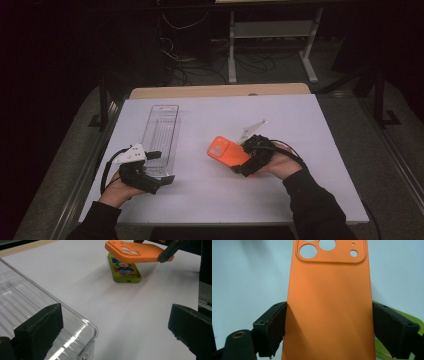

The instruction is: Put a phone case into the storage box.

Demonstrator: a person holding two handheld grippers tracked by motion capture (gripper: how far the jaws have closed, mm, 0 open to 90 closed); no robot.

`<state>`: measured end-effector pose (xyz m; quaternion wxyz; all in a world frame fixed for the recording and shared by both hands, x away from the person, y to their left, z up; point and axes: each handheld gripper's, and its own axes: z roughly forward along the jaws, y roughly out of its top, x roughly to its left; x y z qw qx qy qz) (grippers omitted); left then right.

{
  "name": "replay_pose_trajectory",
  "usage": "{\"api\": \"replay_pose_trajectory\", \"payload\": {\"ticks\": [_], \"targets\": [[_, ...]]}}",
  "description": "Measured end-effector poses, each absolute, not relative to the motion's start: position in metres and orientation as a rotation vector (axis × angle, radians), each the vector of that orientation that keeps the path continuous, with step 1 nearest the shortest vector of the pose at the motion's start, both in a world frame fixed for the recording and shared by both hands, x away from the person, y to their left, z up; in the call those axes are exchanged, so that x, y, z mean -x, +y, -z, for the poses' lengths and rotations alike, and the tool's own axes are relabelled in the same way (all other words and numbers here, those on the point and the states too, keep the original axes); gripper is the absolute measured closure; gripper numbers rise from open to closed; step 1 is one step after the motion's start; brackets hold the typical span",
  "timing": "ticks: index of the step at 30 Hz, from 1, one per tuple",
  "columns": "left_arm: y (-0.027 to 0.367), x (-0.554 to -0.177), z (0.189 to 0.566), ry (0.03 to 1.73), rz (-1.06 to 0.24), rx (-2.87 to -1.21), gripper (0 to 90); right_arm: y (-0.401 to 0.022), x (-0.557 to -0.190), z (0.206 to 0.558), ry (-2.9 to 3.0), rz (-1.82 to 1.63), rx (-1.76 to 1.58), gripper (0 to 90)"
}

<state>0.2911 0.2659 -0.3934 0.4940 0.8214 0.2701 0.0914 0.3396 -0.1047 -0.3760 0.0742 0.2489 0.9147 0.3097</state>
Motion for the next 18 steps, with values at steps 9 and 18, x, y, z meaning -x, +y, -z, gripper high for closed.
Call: {"api": "replay_pose_trajectory", "payload": {"ticks": [9,18], "targets": [[0.248,-0.294,0.380,0.600,-0.222,-2.010,0.0,-0.125,-0.346,0.369,2.786,-0.926,-0.688,15.2],[0.225,-0.307,0.364,0.520,-0.181,-2.037,0.0,-0.131,-0.353,0.361,2.810,-0.932,-0.566,15.2]]}}
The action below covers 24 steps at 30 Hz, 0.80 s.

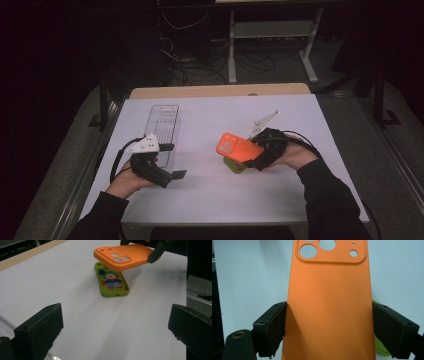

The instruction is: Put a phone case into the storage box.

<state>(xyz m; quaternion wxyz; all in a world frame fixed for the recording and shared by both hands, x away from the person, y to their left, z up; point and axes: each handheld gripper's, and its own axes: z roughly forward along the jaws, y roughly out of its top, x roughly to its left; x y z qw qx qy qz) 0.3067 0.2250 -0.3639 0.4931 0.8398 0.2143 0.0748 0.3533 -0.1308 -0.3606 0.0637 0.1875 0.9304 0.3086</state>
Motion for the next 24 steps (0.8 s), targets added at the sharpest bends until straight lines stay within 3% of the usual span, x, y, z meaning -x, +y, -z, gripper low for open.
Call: {"api": "replay_pose_trajectory", "payload": {"ticks": [12,24], "targets": [[0.177,-0.330,0.350,0.372,-0.113,-2.032,0.0,-0.128,-0.356,0.359,2.877,-0.920,-0.441,15.2],[0.150,-0.338,0.362,0.272,-0.070,-2.119,0.0,-0.130,-0.346,0.364,2.931,-0.935,-0.347,15.2]]}}
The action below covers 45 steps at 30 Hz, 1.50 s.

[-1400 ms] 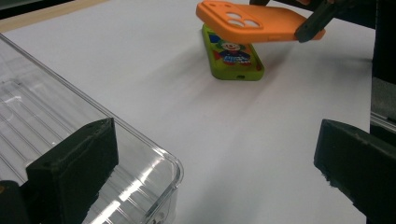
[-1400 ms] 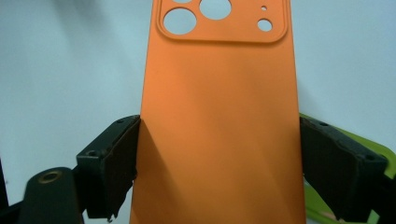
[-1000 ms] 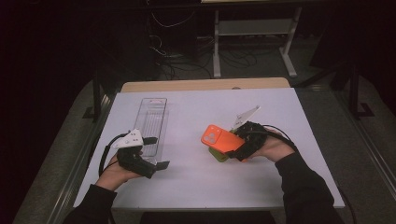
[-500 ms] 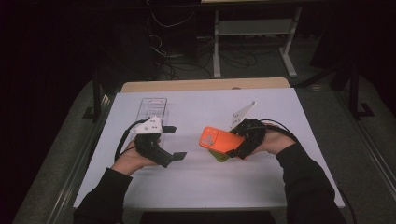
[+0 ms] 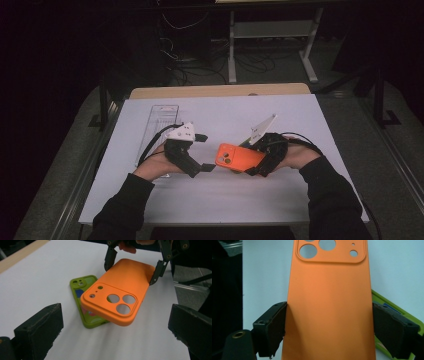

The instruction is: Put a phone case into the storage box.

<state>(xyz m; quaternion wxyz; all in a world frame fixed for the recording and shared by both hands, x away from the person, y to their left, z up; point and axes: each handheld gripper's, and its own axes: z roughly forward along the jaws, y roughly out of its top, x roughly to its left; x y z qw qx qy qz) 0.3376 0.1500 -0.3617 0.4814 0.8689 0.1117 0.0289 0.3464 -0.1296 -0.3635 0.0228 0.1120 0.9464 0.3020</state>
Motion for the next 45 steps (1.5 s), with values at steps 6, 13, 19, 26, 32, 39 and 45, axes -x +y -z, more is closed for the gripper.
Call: {"api": "replay_pose_trajectory", "payload": {"ticks": [6,13,19,26,32,39,45], "targets": [[0.141,-0.330,0.363,0.205,-0.024,-2.137,0.0,-0.121,-0.340,0.366,2.977,-0.917,-0.251,15.2],[0.130,-0.323,0.367,0.150,0.018,-2.193,0.0,-0.109,-0.332,0.368,3.019,-0.928,-0.174,15.2],[0.124,-0.320,0.373,0.113,0.042,-2.245,0.0,-0.098,-0.326,0.366,3.019,-0.900,-0.087,15.2],[0.117,-0.316,0.379,0.083,0.083,-2.274,0.0,-0.090,-0.319,0.363,3.024,-0.892,-0.021,15.2],[0.114,-0.314,0.384,0.058,0.090,-2.326,0.0,-0.087,-0.315,0.360,3.033,-0.881,-0.036,15.1],[0.113,-0.313,0.385,0.064,0.097,-2.335,0.0,-0.086,-0.314,0.360,3.035,-0.887,-0.013,15.1],[0.113,-0.313,0.386,0.060,0.081,-2.343,5.9,-0.086,-0.315,0.359,3.022,-0.900,0.011,15.1]]}}
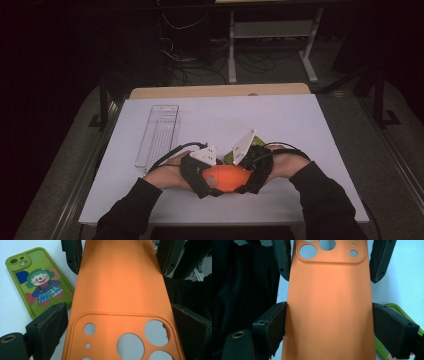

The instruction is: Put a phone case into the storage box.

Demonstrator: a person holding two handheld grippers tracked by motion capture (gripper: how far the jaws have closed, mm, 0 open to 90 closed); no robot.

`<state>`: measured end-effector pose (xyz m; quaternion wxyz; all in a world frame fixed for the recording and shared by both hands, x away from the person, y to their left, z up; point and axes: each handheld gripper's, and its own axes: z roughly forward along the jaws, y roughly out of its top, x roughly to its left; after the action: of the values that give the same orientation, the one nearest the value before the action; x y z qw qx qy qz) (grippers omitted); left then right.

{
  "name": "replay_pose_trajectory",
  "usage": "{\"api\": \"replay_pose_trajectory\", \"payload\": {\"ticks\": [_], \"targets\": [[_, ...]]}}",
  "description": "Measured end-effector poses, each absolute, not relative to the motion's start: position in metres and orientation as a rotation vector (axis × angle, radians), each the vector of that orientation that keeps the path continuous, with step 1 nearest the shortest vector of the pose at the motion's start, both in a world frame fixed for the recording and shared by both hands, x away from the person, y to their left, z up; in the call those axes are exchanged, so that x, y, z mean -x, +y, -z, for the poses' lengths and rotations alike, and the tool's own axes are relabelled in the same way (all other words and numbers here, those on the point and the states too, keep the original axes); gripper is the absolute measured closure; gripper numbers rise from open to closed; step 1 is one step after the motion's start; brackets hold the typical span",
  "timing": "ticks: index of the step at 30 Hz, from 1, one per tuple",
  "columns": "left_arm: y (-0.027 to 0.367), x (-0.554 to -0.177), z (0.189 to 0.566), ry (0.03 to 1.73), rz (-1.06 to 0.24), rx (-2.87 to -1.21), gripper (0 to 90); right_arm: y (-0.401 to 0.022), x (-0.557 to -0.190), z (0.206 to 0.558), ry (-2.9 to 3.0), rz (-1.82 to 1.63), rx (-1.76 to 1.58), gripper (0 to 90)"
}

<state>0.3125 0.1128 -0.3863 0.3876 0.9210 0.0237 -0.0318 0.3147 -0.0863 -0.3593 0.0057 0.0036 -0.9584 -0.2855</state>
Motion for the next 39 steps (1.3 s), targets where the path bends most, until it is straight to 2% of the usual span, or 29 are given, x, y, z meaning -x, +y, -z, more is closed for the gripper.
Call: {"api": "replay_pose_trajectory", "payload": {"ticks": [6,22,27,34,39], "targets": [[0.113,-0.312,0.387,0.039,0.090,-2.350,13.5,-0.086,-0.315,0.359,-3.000,0.891,-0.017,15.1],[0.113,-0.312,0.385,0.046,0.115,-2.376,15.9,-0.086,-0.314,0.360,-2.999,0.900,-0.017,14.7],[0.115,-0.314,0.386,0.045,0.101,-2.397,15.9,-0.090,-0.317,0.358,-2.961,0.979,0.058,7.9],[0.124,-0.318,0.386,0.149,0.060,-2.384,15.9,-0.114,-0.326,0.348,-2.953,1.152,0.233,3.7],[0.132,-0.324,0.387,0.313,0.005,-2.356,15.9,-0.134,-0.327,0.354,-2.927,1.238,0.476,2.7]]}}
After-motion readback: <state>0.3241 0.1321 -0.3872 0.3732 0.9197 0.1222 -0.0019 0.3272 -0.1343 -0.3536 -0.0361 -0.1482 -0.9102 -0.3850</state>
